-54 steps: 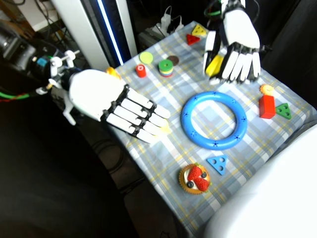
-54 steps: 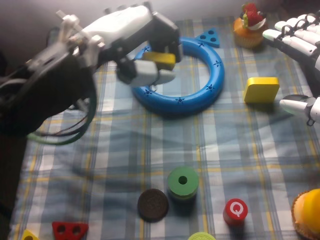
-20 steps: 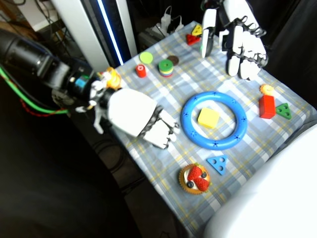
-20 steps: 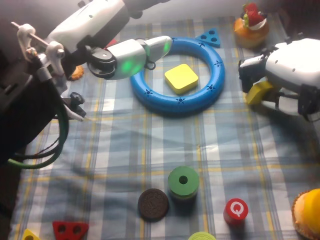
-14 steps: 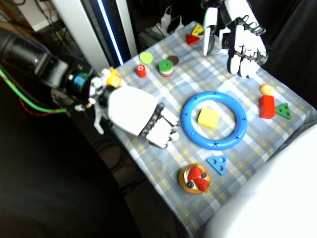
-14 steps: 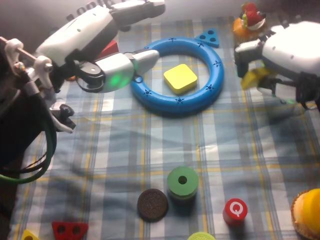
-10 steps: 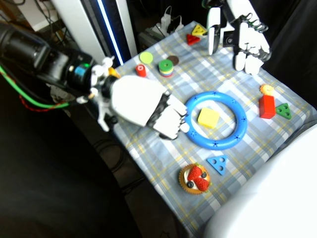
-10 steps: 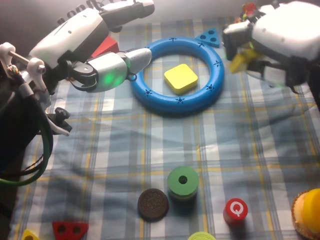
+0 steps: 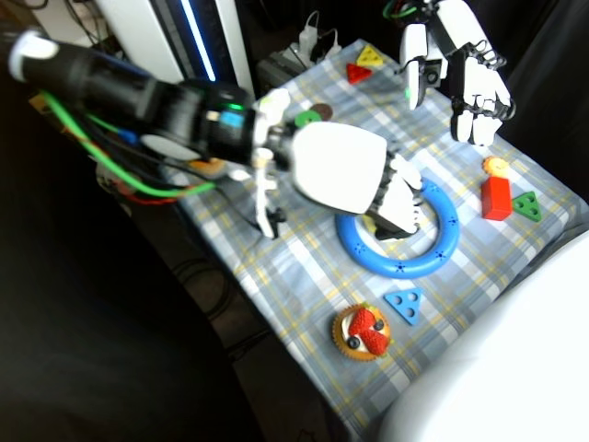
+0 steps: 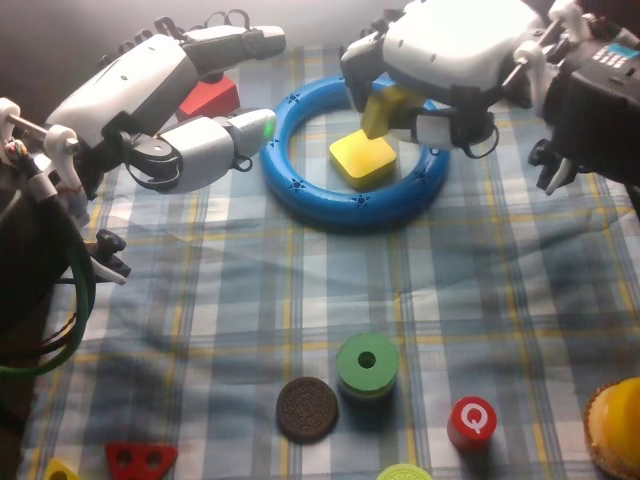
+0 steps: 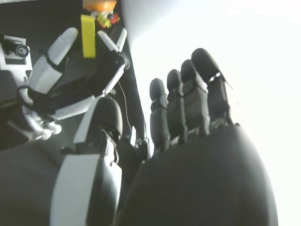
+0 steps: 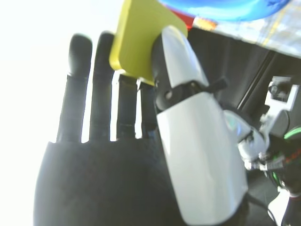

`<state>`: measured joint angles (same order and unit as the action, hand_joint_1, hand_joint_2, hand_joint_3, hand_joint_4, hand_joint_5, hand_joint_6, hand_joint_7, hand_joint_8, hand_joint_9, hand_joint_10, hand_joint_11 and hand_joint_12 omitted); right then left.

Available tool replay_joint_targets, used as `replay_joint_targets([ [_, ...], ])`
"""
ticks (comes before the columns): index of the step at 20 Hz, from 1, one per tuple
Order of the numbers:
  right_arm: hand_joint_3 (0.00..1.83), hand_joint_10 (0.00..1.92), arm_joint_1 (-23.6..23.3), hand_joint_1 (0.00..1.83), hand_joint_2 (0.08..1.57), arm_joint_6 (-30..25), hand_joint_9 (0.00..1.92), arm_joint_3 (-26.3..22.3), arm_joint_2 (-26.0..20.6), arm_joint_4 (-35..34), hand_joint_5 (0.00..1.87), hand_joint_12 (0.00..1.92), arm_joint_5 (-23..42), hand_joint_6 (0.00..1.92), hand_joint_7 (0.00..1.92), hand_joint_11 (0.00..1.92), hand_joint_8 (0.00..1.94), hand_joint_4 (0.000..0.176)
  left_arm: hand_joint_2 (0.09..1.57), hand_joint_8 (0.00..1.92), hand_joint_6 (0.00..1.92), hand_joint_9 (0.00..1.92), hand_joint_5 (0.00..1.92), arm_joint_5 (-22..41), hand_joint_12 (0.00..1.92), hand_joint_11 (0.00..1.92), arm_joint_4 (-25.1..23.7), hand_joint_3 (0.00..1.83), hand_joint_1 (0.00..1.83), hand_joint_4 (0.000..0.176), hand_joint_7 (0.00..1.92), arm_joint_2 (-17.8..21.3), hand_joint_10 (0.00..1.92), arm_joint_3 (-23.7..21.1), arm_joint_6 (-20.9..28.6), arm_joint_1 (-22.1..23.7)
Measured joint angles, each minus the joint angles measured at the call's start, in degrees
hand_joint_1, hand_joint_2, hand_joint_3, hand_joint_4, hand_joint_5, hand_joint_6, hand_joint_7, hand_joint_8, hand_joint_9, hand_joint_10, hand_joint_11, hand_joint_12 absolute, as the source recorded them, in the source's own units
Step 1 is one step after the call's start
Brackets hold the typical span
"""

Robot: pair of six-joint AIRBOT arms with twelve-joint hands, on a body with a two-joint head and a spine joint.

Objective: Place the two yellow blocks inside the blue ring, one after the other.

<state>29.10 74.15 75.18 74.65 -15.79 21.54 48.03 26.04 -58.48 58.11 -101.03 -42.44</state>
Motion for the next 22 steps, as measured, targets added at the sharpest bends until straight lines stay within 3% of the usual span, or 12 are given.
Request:
replay_joint_targets([
  [1, 0.0, 0.75, 0.0, 0.96, 1.24, 0.0, 0.38, 0.2, 0.0, 0.0, 0.35, 1.5, -0.9, 0.3, 0.54, 0.01, 0.42, 0.0, 1.38, 0.0, 0.01, 0.32, 0.44, -0.1, 1.14, 0.0, 0.1, 0.0, 0.7, 0.0, 0.33, 0.0, 0.02, 0.1, 0.0, 0.0],
  [2, 0.0, 0.75, 0.0, 0.96, 1.24, 0.1, 0.38, 0.4, 0.1, -0.1, 0.35, 1.5, -1.2, 0.3, 0.54, 0.01, 0.42, 0.0, 1.38, 0.0, 0.01, 0.32, 0.44, -0.1, 1.14, 0.0, 0.1, 0.0, 0.7, 0.0, 0.33, 0.0, 0.02, 0.1, 0.0, 0.0],
  [3, 0.0, 0.56, 0.0, 0.95, 1.23, 0.1, 0.36, 0.7, 0.1, -0.5, 0.29, 1.4, -1.5, 0.11, 0.49, 0.0, 0.17, 0.0, 1.38, 0.0, 0.01, 0.32, 0.44, -0.1, 1.13, 0.0, 0.1, 0.0, 0.69, 0.0, 0.34, 0.0, 0.02, 0.3, 0.0, 0.0],
  [4, 0.0, 0.12, 0.0, 0.9, 1.21, 0.1, 0.15, 0.8, 0.0, -0.6, 0.01, 0.85, -1.4, 0.0, 0.15, 0.0, 0.01, 0.049, 1.39, 0.0, 0.0, 0.33, 0.37, -0.1, 1.12, 0.0, 0.2, 0.0, 0.68, 0.0, 0.35, 0.0, 0.02, 0.3, 0.0, 0.0],
  [7, 0.01, 0.02, 0.0, 0.75, 1.26, 0.1, 0.06, -0.2, 0.0, -0.7, 0.0, 0.66, -1.5, 0.0, 0.03, 0.0, 0.0, 0.06, 1.39, 0.0, 0.0, 0.33, 0.36, -0.2, 1.08, 0.0, 0.2, 0.0, 0.67, 0.0, 0.35, 0.0, 0.01, 0.3, 0.0, 0.0],
  [8, 0.01, 0.02, -0.2, 0.7, 1.27, 0.1, 0.08, -1.6, -0.7, -0.7, 0.0, 0.65, -1.5, 0.0, 0.04, 0.0, 0.0, 0.038, 1.39, 0.0, 0.0, 0.33, 0.36, -0.1, 1.07, 0.0, 0.2, 0.0, 0.64, 0.0, 0.35, 0.0, 0.01, 0.3, 0.0, 0.0],
  [10, 0.0, 0.01, -0.4, 0.66, 1.3, 0.1, 0.08, -5.0, -3.3, 0.0, 0.0, 0.61, -0.1, 0.0, 0.01, 0.0, 0.0, 0.045, 1.4, 0.0, 0.0, 0.33, 0.34, 0.0, 1.05, 0.0, 0.4, 0.0, 0.65, 0.012, 0.36, 0.1, 0.01, -0.2, 0.0, 0.0],
  [11, 0.0, 0.01, -0.4, 0.53, 1.33, 0.1, 0.04, -7.0, -5.5, 0.5, 0.0, 0.34, 1.3, 0.0, 0.0, 0.0, 0.0, 0.019, 1.4, 0.0, 0.0, 0.33, 0.32, 0.5, 1.06, 0.0, 0.3, 0.0, 0.67, 0.01, 0.36, 0.2, 0.01, -0.4, 0.0, -0.3],
  [15, 0.0, 0.0, 0.5, 0.48, 1.3, 0.1, 0.01, -14.0, -14.2, 0.7, 0.0, 0.34, 8.9, 0.0, 0.0, 0.0, 0.0, 0.031, 1.4, 0.0, 0.0, 0.3, 0.25, 1.2, 1.01, 0.0, 0.7, 0.0, 0.67, 0.011, 0.3, 1.0, 0.0, -1.2, 0.0, -1.3],
  [17, 0.0, 0.0, 3.6, 0.43, 1.29, 0.1, 0.0, -17.4, -18.2, 0.8, 0.0, 0.15, 13.6, 0.0, 0.0, 0.0, 0.0, 0.038, 1.39, 0.0, 0.0, 0.29, 0.21, 1.8, 1.08, 0.0, 0.5, 0.0, 0.73, 0.01, 0.27, 1.6, 0.0, -1.8, 0.9, -1.5],
  [19, 0.01, 0.0, 8.3, 0.43, 1.27, -2.9, 0.02, -20.2, -22.4, 1.7, 0.0, 0.81, 17.3, 0.0, 0.0, 0.0, 0.0, 0.03, 1.4, 0.0, 0.0, 0.22, 0.15, 3.7, 0.96, 0.0, -0.5, 0.0, 0.66, 0.014, 0.18, 2.6, 0.0, -1.8, 5.6, -3.0],
  [22, 0.0, 0.0, 13.4, 0.45, 1.3, -6.4, 0.0, -22.5, -26.3, 1.2, 0.0, 0.5, 24.3, 0.0, 0.0, 0.0, 0.0, 0.049, 1.41, 0.0, 0.0, 0.12, 0.11, 6.4, 0.61, 0.0, -1.9, 0.0, 0.62, 0.006, 0.11, 3.9, 0.01, -2.4, 10.7, -4.2],
])
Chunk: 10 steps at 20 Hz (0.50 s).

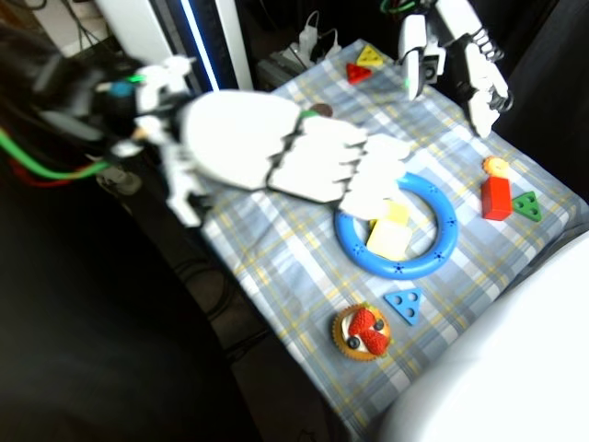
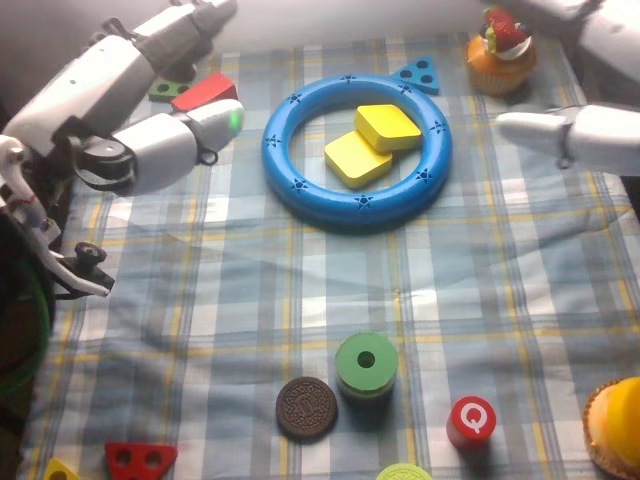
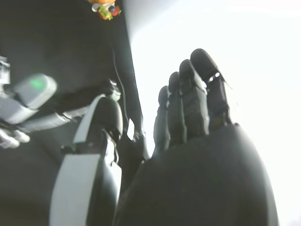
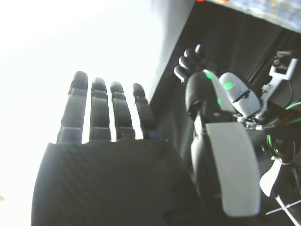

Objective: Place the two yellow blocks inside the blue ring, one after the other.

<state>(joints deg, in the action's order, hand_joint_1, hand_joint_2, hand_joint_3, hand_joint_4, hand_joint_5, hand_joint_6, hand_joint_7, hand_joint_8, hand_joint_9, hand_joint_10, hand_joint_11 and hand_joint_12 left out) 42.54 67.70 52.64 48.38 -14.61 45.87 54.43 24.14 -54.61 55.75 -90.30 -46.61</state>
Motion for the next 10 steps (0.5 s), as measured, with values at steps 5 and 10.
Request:
replay_joint_targets([
  [5, 0.0, 0.0, 8.2, 0.43, 1.26, -1.4, 0.0, -4.3, -5.4, -2.4, 0.0, 0.0, 11.8, 0.0, 0.0, 0.0, 0.0, 0.1, 1.39, 0.0, 0.0, 0.01, 0.0, 5.5, 0.47, 0.0, -4.3, 0.0, 0.42, 0.084, 0.0, 1.0, 0.0, 1.5, 14.6, -3.3],
  [10, 0.0, 0.0, 15.8, 0.39, 1.24, -4.2, 0.0, -6.8, -7.9, -6.0, 0.0, 0.01, 21.4, 0.0, 0.0, 0.02, 0.0, 0.084, 1.36, 0.0, 0.0, 0.0, 0.0, 12.0, 0.0, 0.0, -4.9, 0.0, 0.31, 0.108, 0.0, 2.2, 0.0, 1.2, 21.4, -6.2],
])
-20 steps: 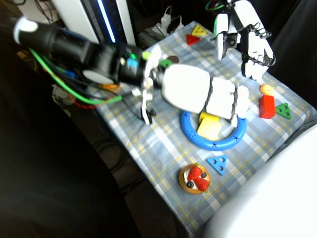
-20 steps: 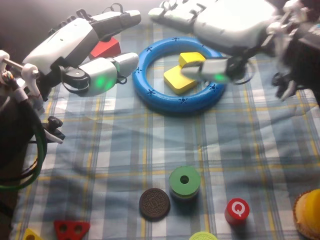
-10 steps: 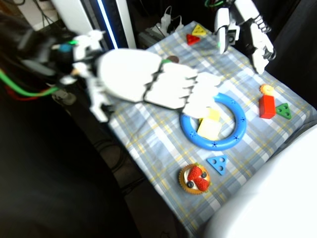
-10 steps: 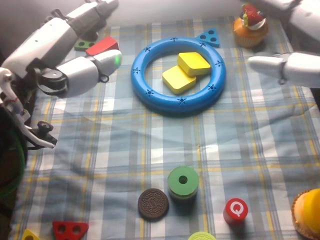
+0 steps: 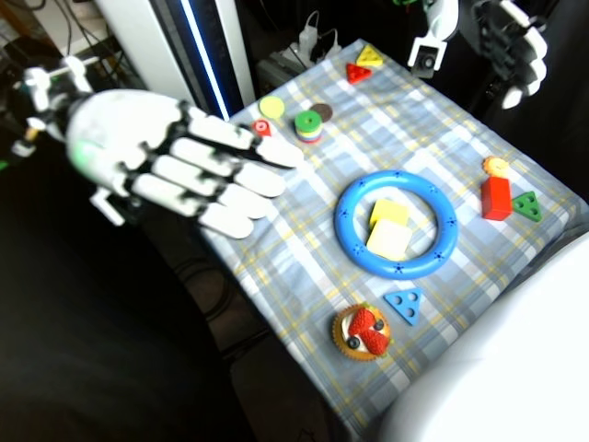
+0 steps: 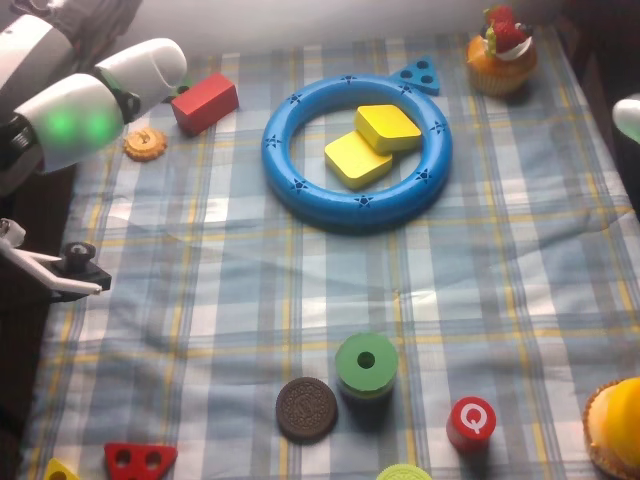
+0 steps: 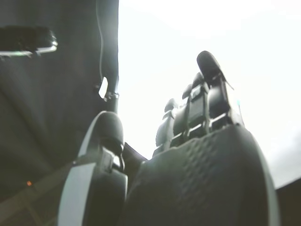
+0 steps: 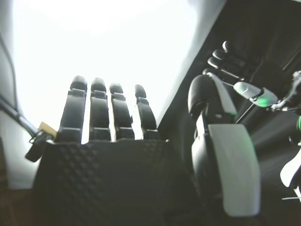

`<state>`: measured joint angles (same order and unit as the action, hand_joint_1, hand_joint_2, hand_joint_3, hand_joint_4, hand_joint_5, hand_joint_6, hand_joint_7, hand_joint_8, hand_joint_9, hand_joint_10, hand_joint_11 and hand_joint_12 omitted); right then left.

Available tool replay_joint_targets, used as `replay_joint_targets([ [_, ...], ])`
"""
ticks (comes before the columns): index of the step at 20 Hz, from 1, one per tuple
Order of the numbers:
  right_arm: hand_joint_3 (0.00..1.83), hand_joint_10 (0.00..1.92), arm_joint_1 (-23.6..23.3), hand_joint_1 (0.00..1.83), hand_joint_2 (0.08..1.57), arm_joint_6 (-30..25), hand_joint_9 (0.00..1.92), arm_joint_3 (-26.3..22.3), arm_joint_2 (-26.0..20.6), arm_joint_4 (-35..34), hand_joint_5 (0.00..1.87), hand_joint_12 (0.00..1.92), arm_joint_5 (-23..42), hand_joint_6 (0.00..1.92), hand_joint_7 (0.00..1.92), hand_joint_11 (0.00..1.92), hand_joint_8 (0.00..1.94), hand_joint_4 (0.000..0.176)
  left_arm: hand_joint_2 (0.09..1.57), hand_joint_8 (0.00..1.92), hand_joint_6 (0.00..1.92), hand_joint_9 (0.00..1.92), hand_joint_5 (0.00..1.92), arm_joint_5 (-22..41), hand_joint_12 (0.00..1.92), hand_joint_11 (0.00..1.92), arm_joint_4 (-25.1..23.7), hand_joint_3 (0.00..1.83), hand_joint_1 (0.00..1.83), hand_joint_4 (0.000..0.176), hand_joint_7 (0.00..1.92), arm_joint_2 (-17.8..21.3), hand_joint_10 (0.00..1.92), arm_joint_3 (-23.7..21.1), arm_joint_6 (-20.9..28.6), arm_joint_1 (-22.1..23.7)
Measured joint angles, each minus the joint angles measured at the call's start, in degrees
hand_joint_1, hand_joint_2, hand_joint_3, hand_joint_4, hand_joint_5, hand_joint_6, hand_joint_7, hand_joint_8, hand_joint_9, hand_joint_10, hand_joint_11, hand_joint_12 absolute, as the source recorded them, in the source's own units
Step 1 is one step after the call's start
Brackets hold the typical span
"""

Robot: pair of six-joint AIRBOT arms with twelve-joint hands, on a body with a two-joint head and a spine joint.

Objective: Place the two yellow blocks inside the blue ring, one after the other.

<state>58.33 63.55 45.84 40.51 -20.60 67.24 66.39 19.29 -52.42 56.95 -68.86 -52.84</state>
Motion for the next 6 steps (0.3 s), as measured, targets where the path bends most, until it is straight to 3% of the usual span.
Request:
replay_joint_targets([
  [1, 0.0, 0.0, 1.3, 0.38, 1.25, -0.3, 0.0, -0.6, -0.7, -0.9, 0.0, 0.01, 1.8, 0.0, 0.0, 0.02, 0.0, 0.09, 1.35, 0.0, 0.0, 0.0, 0.0, 1.4, 0.01, 0.02, -0.5, 0.0, 0.26, 0.137, 0.0, 0.4, 0.0, -0.6, 0.5, -0.6],
  [2, 0.0, 0.0, 2.6, 0.38, 1.25, -0.4, 0.0, -1.1, -1.2, -1.7, 0.0, 0.01, 4.0, 0.0, 0.0, 0.02, 0.0, 0.09, 1.35, 0.0, 0.0, 0.0, 0.0, 3.1, 0.01, 0.02, -1.0, 0.0, 0.26, 0.137, 0.0, 0.8, 0.0, -0.7, 1.5, -1.3],
  [3, 0.0, 0.0, 4.2, 0.41, 1.23, -0.5, 0.0, -1.6, -1.8, -3.0, 0.0, 0.23, 8.0, 0.0, 0.0, 0.01, 0.0, 0.091, 1.35, 0.0, 0.0, 0.02, 0.0, 5.5, 0.59, 0.0, -1.4, 0.01, 0.33, 0.122, 0.0, 1.0, 0.01, -0.7, 3.7, -2.3],
  [4, 0.0, 0.0, 5.3, 0.45, 1.22, -0.6, 0.0, -1.9, -2.1, -3.8, 0.0, 0.21, 10.8, 0.0, 0.0, 0.0, 0.0, 0.094, 1.34, 0.0, 0.0, 0.04, 0.0, 7.6, 0.87, 0.0, -1.4, 0.0, 0.31, 0.096, 0.0, 1.2, 0.02, -0.7, 5.4, -3.1],
  [5, 0.0, 0.0, 6.4, 0.45, 1.23, -0.7, 0.0, -2.6, -2.6, -4.6, 0.0, 0.15, 14.4, 0.0, 0.0, 0.0, 0.0, 0.101, 1.35, 0.0, 0.0, 0.03, 0.0, 10.1, 0.73, 0.0, -0.8, 0.0, 0.27, 0.1, 0.0, 1.4, 0.01, -0.7, 6.5, -3.9],
  [6, 0.01, 0.0, 6.9, 0.44, 1.25, -0.7, 0.0, -2.8, -2.7, -4.7, 0.0, 0.15, 16.6, 0.0, 0.0, 0.0, 0.0, 0.09, 1.37, 0.0, 0.0, 0.01, 0.0, 11.5, 0.53, 0.0, -0.6, 0.01, 0.28, 0.124, 0.0, 1.8, 0.01, -0.9, 6.8, -4.4],
])
